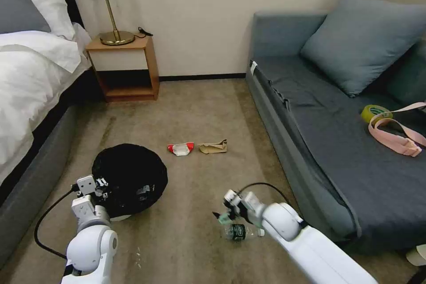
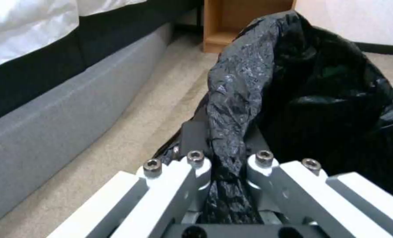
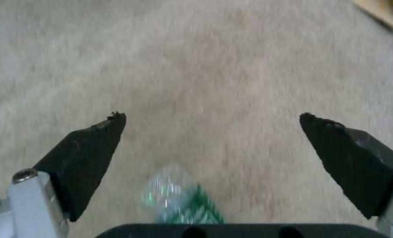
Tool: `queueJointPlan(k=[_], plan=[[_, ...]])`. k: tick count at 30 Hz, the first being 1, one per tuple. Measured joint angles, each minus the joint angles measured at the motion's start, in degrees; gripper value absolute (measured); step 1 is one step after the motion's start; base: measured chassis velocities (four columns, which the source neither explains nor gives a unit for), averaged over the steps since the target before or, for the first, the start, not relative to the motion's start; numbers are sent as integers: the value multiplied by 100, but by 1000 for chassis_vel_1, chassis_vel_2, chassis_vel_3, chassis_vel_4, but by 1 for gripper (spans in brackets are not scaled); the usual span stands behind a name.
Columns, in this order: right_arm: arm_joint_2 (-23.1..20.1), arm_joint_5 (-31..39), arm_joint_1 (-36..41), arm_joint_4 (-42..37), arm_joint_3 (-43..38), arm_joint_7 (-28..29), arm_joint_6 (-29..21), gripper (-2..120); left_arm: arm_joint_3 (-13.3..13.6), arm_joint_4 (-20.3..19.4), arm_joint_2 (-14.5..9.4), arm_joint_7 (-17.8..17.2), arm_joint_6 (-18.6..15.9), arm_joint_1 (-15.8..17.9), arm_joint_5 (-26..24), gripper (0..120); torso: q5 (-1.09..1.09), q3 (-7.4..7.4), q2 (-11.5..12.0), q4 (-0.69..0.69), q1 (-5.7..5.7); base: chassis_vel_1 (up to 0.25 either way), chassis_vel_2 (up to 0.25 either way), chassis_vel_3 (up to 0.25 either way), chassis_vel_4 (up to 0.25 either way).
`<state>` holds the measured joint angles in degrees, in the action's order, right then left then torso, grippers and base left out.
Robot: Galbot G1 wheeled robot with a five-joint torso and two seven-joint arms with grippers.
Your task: Pick up the trash bin, then pick up the garbage on the floor and place it into the trash bin.
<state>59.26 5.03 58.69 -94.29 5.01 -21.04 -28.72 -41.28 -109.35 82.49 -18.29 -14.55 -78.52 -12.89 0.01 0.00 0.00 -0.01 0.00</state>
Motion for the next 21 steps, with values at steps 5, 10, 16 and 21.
queueJointPlan(k=[5,10,16,21], plan=[[53,-211,268,92,-223,-168,163,100,31,4,15,8,13,-7,11,4,0,0,0,1,0,0,0,0,0],[142,-447,428,394,-381,-278,358,100,25,3,9,9,18,-17,16,4,-1,0,0,1,0,0,0,0,0],[263,-741,493,824,-506,-450,551,100,19,-2,8,16,32,-47,8,4,-2,0,0,1,0,0,0,0,0],[479,-955,440,1176,-531,-519,657,100,30,11,20,21,45,-48,8,4,-2,0,0,1,0,0,0,0,0]])
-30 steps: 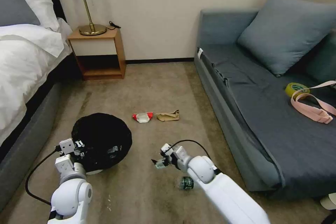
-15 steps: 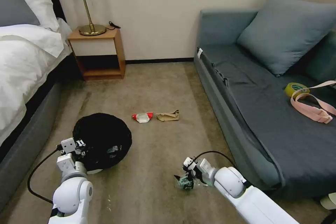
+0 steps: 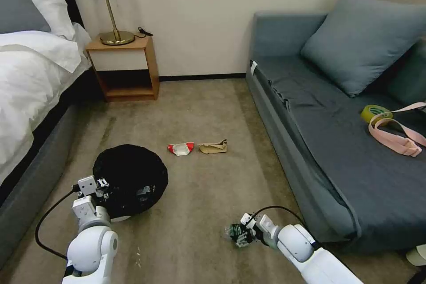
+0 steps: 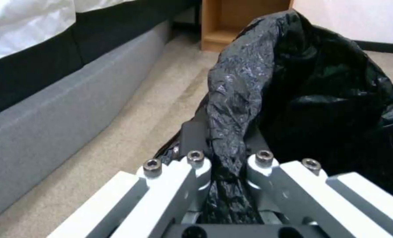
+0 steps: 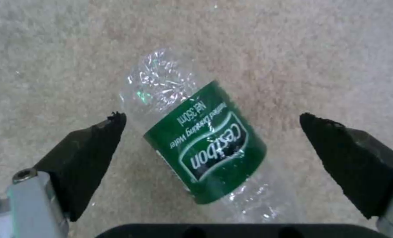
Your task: Pick up the trash bin, then pick up the garbage on the floor and place it into the trash bin.
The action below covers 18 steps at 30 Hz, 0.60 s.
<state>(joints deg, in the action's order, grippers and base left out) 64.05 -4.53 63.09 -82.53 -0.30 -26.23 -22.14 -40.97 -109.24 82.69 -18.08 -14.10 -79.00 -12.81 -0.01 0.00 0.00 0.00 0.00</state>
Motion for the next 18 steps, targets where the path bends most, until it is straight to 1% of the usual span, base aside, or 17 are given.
queueJointPlan(k=[6,8,9,10,11,12,13,15,16,17,18], plan=[[229,-172,-104,316,-18,-50,85,99,-13,33,-7,1,0,36,-13,4,1,0,0,0,0,0,0,0,0],[246,-183,-112,337,-23,-56,93,98,-15,37,-8,1,0,38,-15,4,1,0,0,0,0,0,0,0,0],[298,-210,-146,418,-41,-79,129,90,-18,48,-12,1,2,42,-19,4,0,-1,0,0,0,0,0,0,0],[351,-245,-180,499,-60,-102,167,85,-23,61,-16,2,5,46,-26,4,0,-1,0,0,0,0,0,0,0],[351,-245,-180,499,-60,-102,167,85,-23,61,-16,2,5,46,-26,4,0,-1,0,0,0,0,0,0,0],[382,-271,-201,549,-69,-121,185,80,-29,66,-20,3,8,50,-33,4,0,-1,0,0,0,0,0,0,0],[401,-289,-210,578,-75,-137,198,79,-33,69,-23,3,9,53,-40,4,0,-1,0,0,0,0,0,0,0],[457,-346,-229,658,-94,-165,242,67,-40,77,-32,5,12,63,-56,4,1,-1,0,0,0,0,0,0,0],[457,-346,-229,658,-94,-165,242,67,-40,77,-32,5,12,63,-56,4,1,-1,0,0,0,0,0,0,0],[467,-355,-231,670,-97,-169,249,64,-41,79,-33,5,12,64,-59,4,1,-1,0,0,0,0,0,0,0],[501,-378,-234,701,-103,-178,274,58,-43,82,-35,6,12,70,-65,4,0,-1,0,0,0,0,0,0,0]])
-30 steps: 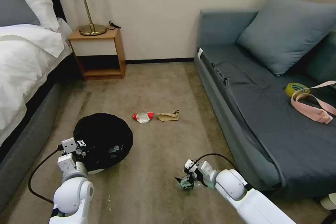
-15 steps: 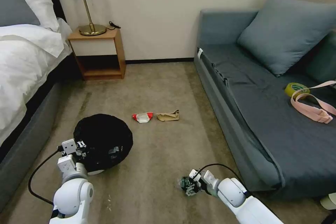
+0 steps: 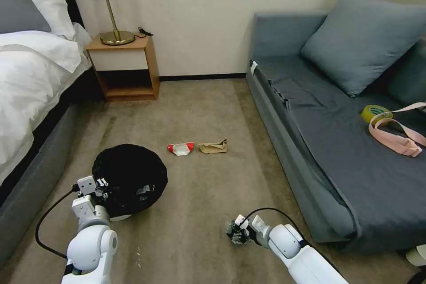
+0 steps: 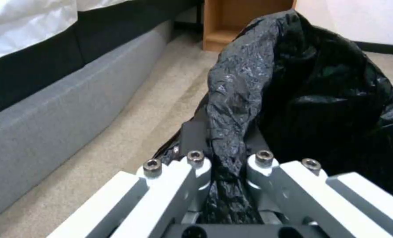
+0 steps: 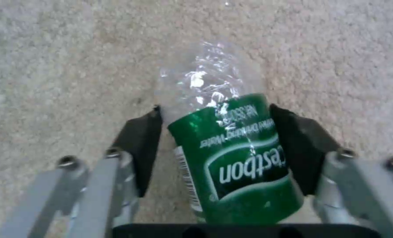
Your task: Pick up the trash bin, then pick up the garbage on the floor and place it into the trash bin.
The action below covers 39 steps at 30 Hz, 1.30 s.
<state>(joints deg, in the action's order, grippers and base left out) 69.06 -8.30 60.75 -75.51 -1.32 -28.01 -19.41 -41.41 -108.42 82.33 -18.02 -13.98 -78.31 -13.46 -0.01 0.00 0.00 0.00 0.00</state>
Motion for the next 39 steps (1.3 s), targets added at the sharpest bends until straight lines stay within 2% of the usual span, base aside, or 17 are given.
queueJointPlan(k=[3,5,6,9,15,21,27,31,34,39], plan=[[13,-4,0,9,0,-2,12,53,-1,1,-1,0,0,4,-2,4,0,0,0,0,0,0,0,0,0],[35,-12,-5,20,-8,-4,47,39,-1,4,-9,1,0,7,-3,4,0,0,0,0,0,0,0,0,0],[35,-12,-5,20,-8,-4,47,39,-1,4,-9,1,0,7,-3,4,0,0,0,0,0,0,0,0,0],[42,31,-112,32,-109,-43,165,28,3,-12,-39,3,0,-2,-3,4,1,0,0,0,0,0,0,0,0],[13,267,-351,-127,-247,-84,210,15,-5,-87,-70,4,0,-98,4,4,0,0,0,0,0,0,0,0,0],[284,259,-601,-232,-476,3,445,14,-15,-100,-80,18,34,-172,40,4,0,0,0,0,0,0,0,0,0],[733,588,-1014,-416,-460,519,661,14,-13,-76,-88,29,125,-248,114,4,0,0,0,0,0,0,0,0,0],[903,891,-1304,-552,-170,694,598,14,12,-66,-70,30,169,-256,175,4,0,0,0,0,0,0,0,0,0],[986,1571,-1786,-625,557,1130,722,14,61,-66,-16,38,242,-232,205,4,0,0,0,1,0,0,0,0,0],[970,2214,-2187,-611,1169,1384,916,14,98,-66,16,43,266,-214,226,4,0,0,0,0,0,0,0,0,0]])
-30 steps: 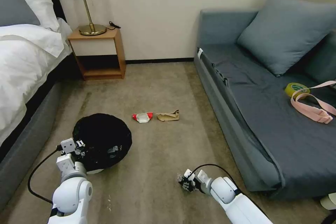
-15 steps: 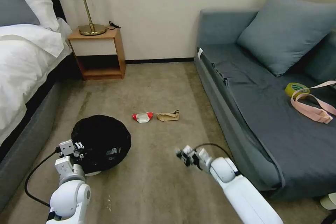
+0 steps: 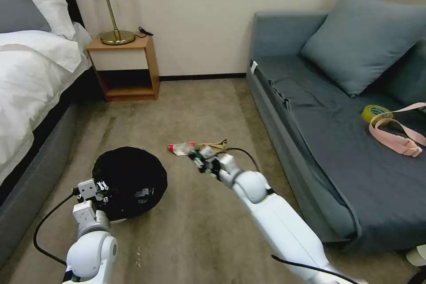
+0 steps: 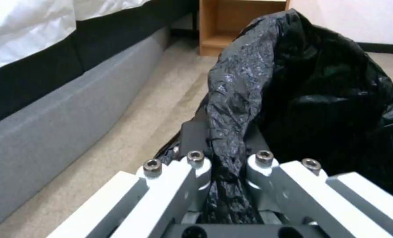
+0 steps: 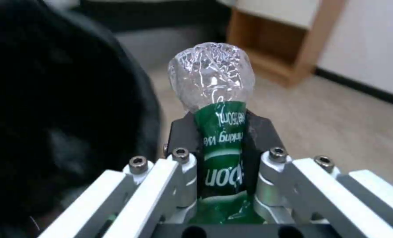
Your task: Pick up the trash bin, then pick up the garbage on the floor and place it into the trash bin.
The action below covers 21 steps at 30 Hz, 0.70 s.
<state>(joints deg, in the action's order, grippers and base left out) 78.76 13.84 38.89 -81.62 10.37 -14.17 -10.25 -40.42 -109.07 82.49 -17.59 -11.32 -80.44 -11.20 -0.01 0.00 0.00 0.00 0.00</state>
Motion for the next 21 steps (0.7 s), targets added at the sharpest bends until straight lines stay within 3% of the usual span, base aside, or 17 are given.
queueJointPlan(k=[3,9,21], plan=[[33,689,-445,107,647,375,239,14,52,-3,41,0,17,5,83,4,0,0,0,0,0,0,0,0,0],[246,1342,-810,163,1197,457,375,14,167,-64,119,33,43,14,155,4,0,0,0,0,0,0,0,0,0],[677,1592,-658,336,1544,821,743,14,264,-202,205,172,198,-24,147,4,1,0,0,0,0,0,0,0,0]])
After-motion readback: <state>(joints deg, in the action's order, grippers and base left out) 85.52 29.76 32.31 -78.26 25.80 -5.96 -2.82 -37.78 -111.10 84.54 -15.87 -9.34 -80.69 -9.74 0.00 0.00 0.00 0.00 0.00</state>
